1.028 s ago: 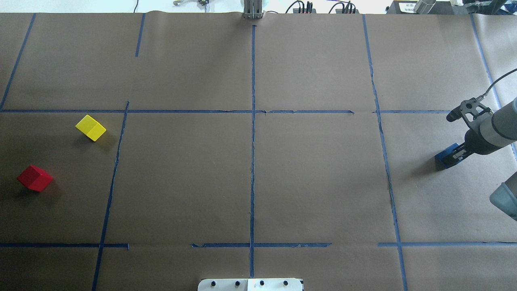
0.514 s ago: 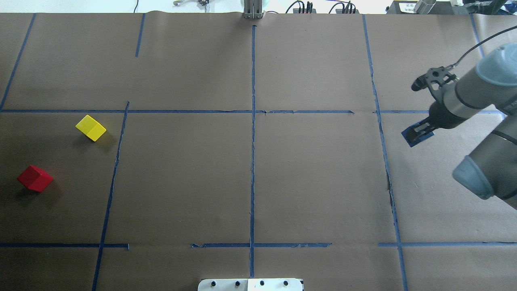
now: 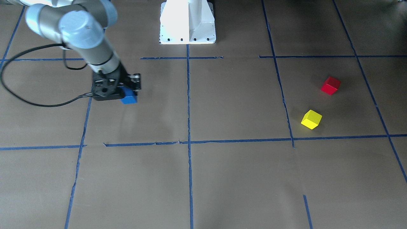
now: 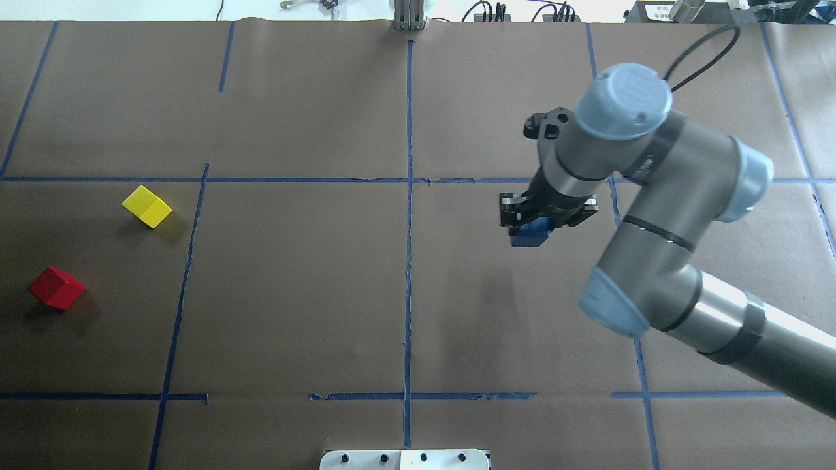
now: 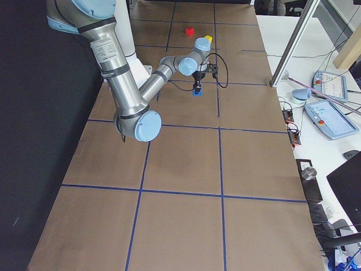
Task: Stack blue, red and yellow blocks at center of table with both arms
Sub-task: 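Carry the blue cube with the right gripper to the table center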
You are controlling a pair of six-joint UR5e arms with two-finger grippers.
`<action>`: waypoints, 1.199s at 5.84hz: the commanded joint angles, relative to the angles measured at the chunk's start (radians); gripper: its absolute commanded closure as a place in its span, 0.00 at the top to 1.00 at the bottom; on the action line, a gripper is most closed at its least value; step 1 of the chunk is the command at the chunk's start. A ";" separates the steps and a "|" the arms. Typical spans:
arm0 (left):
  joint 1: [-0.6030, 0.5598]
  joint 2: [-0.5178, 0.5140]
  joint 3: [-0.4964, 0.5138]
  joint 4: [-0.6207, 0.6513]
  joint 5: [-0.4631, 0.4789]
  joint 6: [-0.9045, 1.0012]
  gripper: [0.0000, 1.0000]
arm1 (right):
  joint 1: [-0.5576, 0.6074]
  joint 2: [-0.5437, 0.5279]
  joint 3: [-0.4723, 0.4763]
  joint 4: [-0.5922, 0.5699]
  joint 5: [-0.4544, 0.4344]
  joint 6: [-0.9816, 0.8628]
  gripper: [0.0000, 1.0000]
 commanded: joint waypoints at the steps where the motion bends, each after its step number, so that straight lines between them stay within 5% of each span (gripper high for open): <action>1: 0.008 -0.002 -0.005 0.000 -0.003 0.000 1.00 | -0.087 0.177 -0.200 0.032 -0.029 0.162 0.00; 3: 0.009 -0.002 -0.005 -0.032 -0.001 0.002 1.00 | -0.106 0.222 -0.317 0.180 -0.029 0.237 0.00; 7: 0.009 0.004 -0.005 -0.040 -0.003 0.003 1.00 | -0.146 0.271 -0.371 0.178 -0.088 0.216 0.03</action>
